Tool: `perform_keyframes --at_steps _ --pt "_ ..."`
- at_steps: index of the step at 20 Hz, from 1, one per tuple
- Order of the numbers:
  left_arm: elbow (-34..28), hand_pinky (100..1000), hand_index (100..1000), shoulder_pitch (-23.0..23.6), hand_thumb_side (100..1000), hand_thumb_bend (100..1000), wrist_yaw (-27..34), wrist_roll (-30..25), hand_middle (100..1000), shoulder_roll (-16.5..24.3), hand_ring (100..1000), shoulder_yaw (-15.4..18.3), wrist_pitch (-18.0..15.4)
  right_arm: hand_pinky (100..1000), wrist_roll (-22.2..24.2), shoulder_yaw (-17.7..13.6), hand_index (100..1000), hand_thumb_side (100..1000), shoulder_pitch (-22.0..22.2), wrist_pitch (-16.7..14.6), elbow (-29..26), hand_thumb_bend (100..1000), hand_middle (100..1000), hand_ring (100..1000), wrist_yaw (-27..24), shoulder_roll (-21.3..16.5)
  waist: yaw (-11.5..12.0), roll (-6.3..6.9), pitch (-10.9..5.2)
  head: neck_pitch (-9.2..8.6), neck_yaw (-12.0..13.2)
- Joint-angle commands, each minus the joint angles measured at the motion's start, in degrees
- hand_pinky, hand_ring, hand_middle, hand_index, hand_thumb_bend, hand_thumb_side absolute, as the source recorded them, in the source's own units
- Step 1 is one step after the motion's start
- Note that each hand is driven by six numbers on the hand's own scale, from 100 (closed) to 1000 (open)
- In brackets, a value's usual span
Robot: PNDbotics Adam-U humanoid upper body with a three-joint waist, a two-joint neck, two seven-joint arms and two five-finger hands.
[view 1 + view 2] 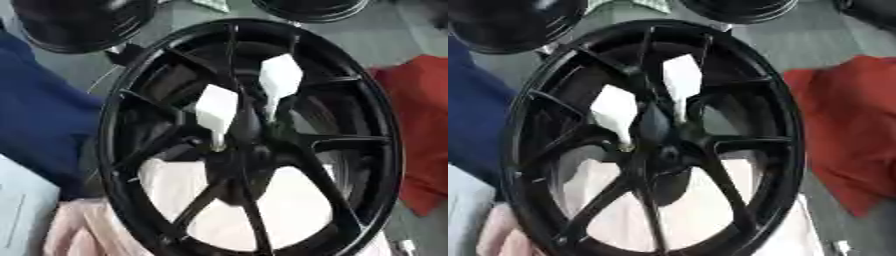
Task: Pull the pin out of the wheel hub.
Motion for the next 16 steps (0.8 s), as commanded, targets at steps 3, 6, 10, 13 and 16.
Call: perform_keyframes --at_steps 3,6,10,13,16 --pt "-0.75 631 708 -0.17 459 711 -0.16 -0.07 563 1.99 664 0.18 0.06 795 1.65 0.48 757 457 -3.61 -0.37 -1.37 100 682 733 0.7 -2.9 -0.05 -0.22 -1.85 0.18 -0.16" --pt "-0.74 630 708 -0.12 459 712 -0.17 -0.04 563 2.01 659 0.21 0.05 794 1.69 0.44 757 457 -4.44 -0.47 -1.28 100 682 732 0.64 -2.38 -0.03 -0.2 -1.84 0.03 -0.09" --pt "-0.8 630 707 -0.11 459 713 -0.2 0.03 563 2.03 656 0.27 0.02 795 2.03 0.71 759 459 -4.82 -0.46 -1.08 100 684 734 0.69 -2.32 0.01 -0.24 -1.8 0.11 -0.05" --pt "-0.72 629 707 -0.02 458 714 -0.2 0.01 563 2.02 655 0.19 0.08 800 3.58 1.66 761 451 -5.91 -0.61 -0.99 100 687 738 1.49 -2.9 0.08 -0.38 -1.78 0.19 -0.1" --pt "-0.7 628 707 -0.03 458 715 -0.24 -0.05 563 2.15 654 0.11 0.1 807 6.83 3.23 764 462 -7.47 -1.02 -0.65 100 689 742 3.22 -3.98 0.28 -0.62 -1.8 0.26 -0.26"
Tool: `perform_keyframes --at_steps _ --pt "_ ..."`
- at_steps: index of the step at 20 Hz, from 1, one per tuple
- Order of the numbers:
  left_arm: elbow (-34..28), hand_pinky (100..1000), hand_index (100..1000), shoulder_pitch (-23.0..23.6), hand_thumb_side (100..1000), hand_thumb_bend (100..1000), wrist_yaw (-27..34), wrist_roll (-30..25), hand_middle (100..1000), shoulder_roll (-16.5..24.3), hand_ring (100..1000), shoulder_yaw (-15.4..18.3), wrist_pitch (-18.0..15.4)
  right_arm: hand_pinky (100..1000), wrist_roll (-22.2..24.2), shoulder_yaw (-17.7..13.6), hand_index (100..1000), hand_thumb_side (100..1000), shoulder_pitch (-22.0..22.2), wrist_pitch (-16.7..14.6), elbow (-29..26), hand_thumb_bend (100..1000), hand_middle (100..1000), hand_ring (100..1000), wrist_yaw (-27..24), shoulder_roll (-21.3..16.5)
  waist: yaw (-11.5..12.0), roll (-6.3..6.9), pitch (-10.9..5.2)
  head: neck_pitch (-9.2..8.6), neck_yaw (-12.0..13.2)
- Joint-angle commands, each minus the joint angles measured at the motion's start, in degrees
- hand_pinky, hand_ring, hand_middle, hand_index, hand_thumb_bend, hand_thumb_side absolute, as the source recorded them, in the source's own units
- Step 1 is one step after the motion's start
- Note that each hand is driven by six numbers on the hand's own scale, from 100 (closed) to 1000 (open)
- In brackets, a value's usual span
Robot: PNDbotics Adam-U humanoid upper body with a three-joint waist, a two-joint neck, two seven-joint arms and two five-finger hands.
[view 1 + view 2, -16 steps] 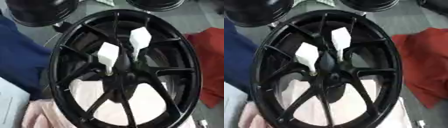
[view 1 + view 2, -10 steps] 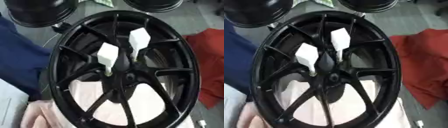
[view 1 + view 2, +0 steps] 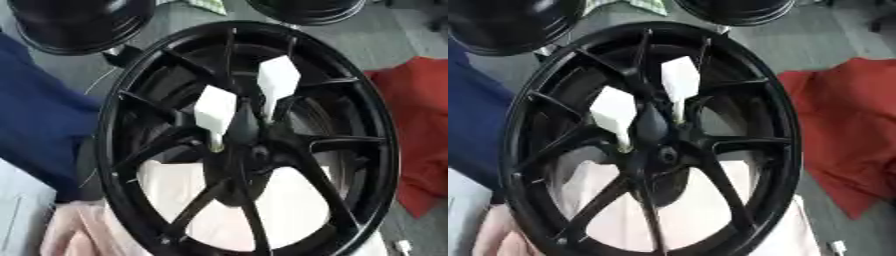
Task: Pull the pin out of the wheel hub.
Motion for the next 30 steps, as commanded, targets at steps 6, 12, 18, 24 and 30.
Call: perform_keyframes --at_steps 6,12,18,24,30 --pt "-0.58 628 707 0.02 457 712 -0.27 -0.1 562 2.2 652 0.0 0.08 824 16.5 4.88 773 538 -6.12 -3.02 1.41 100 702 756 6.08 -4.21 0.4 -0.94 -1.92 0.05 -0.72" --pt "-0.38 627 706 0.15 452 709 -0.35 -0.27 561 2.5 651 -0.07 0.1 839 38.78 8.11 790 671 -11.97 -6.15 6.15 100 731 778 9.04 -1.23 0.44 -1.56 -2.21 0.07 -0.92" --pt "-0.21 627 706 0.23 452 707 -0.33 -0.22 562 2.51 650 -0.1 0.09 839 42.85 11.39 793 708 -15.98 -7.42 10.89 100 733 780 12.25 2.29 0.6 -2.08 -2.33 0.14 -0.98" --pt "-0.12 627 706 0.2 452 706 -0.28 -0.27 557 2.44 648 -0.12 0.07 838 42.9 14.1 795 705 -20.52 -8.41 17.79 100 737 785 15.71 7.52 1.07 -2.08 -2.58 0.44 -1.24" --pt "0.0 626 706 0.31 451 705 -0.27 -0.19 555 2.32 647 -0.07 0.06 857 42.91 17.28 831 745 -21.96 -11.29 22.93 100 787 831 18.52 9.05 1.18 -2.21 -2.79 0.77 -1.32"
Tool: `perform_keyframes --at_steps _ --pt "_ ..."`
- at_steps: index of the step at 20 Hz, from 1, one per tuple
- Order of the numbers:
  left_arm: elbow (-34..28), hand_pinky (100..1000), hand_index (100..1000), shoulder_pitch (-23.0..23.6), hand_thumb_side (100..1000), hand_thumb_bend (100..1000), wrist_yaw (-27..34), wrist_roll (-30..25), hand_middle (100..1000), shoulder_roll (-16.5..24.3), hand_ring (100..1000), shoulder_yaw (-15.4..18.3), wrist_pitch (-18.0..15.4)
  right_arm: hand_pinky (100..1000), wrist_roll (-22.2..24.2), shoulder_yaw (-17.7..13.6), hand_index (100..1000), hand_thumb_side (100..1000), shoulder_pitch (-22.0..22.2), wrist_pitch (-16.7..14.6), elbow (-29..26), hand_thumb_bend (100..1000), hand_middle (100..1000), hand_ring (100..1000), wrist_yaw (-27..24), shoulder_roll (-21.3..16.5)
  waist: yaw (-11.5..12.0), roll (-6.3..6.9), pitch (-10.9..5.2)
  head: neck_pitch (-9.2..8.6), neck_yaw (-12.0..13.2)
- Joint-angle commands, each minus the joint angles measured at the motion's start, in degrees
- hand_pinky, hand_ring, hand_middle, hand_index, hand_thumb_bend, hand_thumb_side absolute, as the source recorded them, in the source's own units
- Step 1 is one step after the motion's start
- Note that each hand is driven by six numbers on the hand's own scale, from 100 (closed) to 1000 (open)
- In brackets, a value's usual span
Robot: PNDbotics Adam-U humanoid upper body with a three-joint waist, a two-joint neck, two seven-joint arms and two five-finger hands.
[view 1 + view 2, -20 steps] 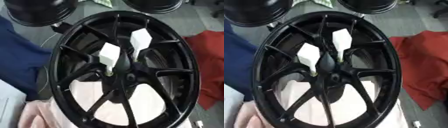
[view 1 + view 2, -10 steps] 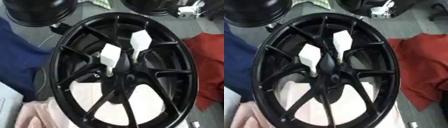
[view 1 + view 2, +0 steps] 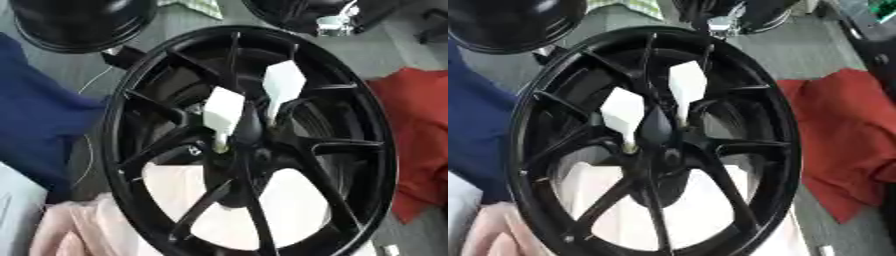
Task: Pull the pin out of the wheel hub.
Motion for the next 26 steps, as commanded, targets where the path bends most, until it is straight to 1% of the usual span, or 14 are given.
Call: perform_keyframes --at_steps 1,4,7,9,11,12,13,14,15,18,21,22,23,26 --pt "-0.39 626 706 -0.17 450 704 -0.06 0.01 555 1.61 647 0.29 -0.11 860 0.23 0.77 836 747 -1.09 -2.22 1.54 100 793 836 1.09 -1.15 0.03 -0.01 -1.63 0.23 -0.12" --pt "-0.35 625 706 -0.2 449 703 -0.07 0.09 554 1.66 646 0.33 -0.11 877 0.23 1.13 870 740 -0.49 -3.89 1.6 100 834 875 0.7 -2.06 0.08 -0.11 -1.58 0.03 0.05" --pt "-0.36 625 705 -0.32 449 702 -0.05 0.12 553 1.61 646 0.34 -0.11 880 0.23 1.29 889 709 0.27 -5.15 1.02 111 848 884 -0.84 -2.89 0.21 -0.1 -1.39 -0.1 0.23" --pt "-0.33 625 705 -0.36 449 702 -0.02 0.09 553 1.55 645 0.31 -0.09 882 0.23 1.34 893 684 0.74 -5.45 0.83 122 855 888 -1.98 -3.33 0.29 -0.06 -1.23 -0.03 0.24" --pt "-0.28 624 705 -0.42 448 703 0.01 0.06 552 1.51 645 0.31 -0.07 882 0.23 1.48 900 638 1.26 -5.75 0.64 132 860 892 -3.07 -3.74 0.38 -0.05 -1.06 0.11 0.29" --pt "-0.26 624 705 -0.44 448 703 0.02 0.07 552 1.51 645 0.31 -0.07 882 0.23 1.56 900 634 1.44 -5.88 0.53 132 860 892 -3.66 -3.92 0.4 -0.06 -1.0 0.16 0.32" --pt "-0.25 624 705 -0.48 448 701 0.03 0.06 552 1.49 645 0.31 -0.07 883 0.23 1.56 904 608 1.58 -6.03 0.36 135 863 894 -4.37 -4.08 0.43 -0.06 -0.92 0.2 0.42" --pt "-0.24 624 705 -0.52 448 701 0.05 0.04 552 1.47 645 0.29 -0.06 883 0.23 1.46 904 597 1.69 -6.14 0.16 133 863 894 -5.2 -4.28 0.46 -0.08 -0.86 0.23 0.54" --pt "-0.22 624 705 -0.54 448 700 0.05 0.02 552 1.47 644 0.27 -0.05 884 0.23 1.24 905 553 1.74 -6.2 -0.03 130 864 894 -6.17 -4.43 0.45 -0.09 -0.84 0.29 0.75" --pt "-0.19 625 705 -0.53 448 699 -0.02 -0.07 552 1.51 644 0.3 0.04 884 0.23 0.54 906 536 2.1 -6.16 -1.19 126 863 892 -9.2 -5.48 0.41 -0.18 -0.85 0.3 1.09" --pt "-0.18 625 705 -0.48 448 699 -0.06 -0.03 551 1.56 644 0.37 0.06 883 0.23 -0.28 912 503 3.0 -5.79 -3.45 146 864 891 -11.31 -6.85 0.25 -0.21 -0.9 0.37 1.22" --pt "-0.16 625 705 -0.47 448 699 -0.04 -0.03 551 1.54 644 0.36 0.07 883 0.23 -0.47 912 500 3.42 -5.72 -4.31 150 864 891 -11.78 -7.32 0.21 -0.2 -0.91 0.4 1.26" --pt "-0.14 624 705 -0.47 448 699 -0.03 -0.04 551 1.51 643 0.34 0.08 883 0.23 -0.59 918 498 3.85 -5.57 -4.98 174 867 892 -11.96 -7.77 0.17 -0.18 -0.91 0.44 1.29" --pt "-0.1 624 705 -0.54 448 699 0.01 -0.09 550 1.38 643 0.32 0.06 884 0.23 -0.42 923 503 4.78 -5.29 -5.91 201 870 895 -11.29 -8.44 0.17 -0.11 -0.89 0.47 1.26"
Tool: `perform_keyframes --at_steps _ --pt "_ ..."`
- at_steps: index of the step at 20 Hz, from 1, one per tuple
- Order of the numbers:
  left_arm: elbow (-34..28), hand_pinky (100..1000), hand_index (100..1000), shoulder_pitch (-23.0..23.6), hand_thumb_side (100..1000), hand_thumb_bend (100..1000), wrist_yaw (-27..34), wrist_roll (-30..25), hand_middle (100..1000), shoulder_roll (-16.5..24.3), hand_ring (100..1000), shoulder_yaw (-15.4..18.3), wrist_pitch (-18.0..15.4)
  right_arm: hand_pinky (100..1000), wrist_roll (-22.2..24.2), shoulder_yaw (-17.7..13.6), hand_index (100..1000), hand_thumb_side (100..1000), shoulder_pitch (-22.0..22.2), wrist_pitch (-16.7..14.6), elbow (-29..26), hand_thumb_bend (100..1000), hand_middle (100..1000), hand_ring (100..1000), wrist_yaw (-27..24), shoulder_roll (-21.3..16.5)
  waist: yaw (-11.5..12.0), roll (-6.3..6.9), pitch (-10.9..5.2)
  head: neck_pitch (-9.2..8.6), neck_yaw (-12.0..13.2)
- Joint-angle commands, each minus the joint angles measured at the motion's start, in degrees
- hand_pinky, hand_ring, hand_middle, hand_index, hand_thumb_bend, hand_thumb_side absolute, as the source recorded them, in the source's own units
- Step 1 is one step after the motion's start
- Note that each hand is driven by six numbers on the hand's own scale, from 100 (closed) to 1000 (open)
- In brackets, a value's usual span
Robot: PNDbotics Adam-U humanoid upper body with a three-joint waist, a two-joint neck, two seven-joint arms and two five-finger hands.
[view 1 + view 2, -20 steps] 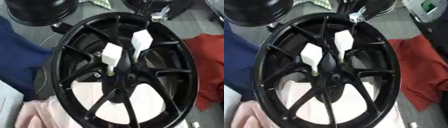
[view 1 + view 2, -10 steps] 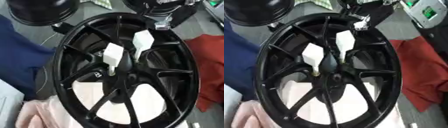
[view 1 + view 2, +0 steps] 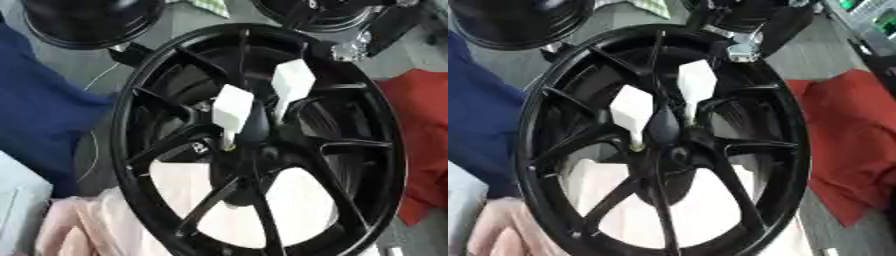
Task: Pull the pin out of the wheel hub.
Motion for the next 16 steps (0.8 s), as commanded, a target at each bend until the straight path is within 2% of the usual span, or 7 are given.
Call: perform_keyframes --at_steps 1,16 --pt "-0.41 624 704 -0.5 448 699 0.02 -0.03 550 1.33 643 0.31 -0.01 883 2.18 -0.76 923 508 -0.28 -2.01 -1.67 206 869 894 0.0 -2.63 0.0 0.24 -1.03 0.11 0.12" --pt "-0.33 624 703 -0.79 447 691 0.17 -0.02 548 0.82 640 0.38 -0.05 884 2.18 -0.94 937 504 1.52 -2.23 -1.89 268 874 897 3.38 -2.95 0.2 0.68 -0.04 1.33 -0.31"
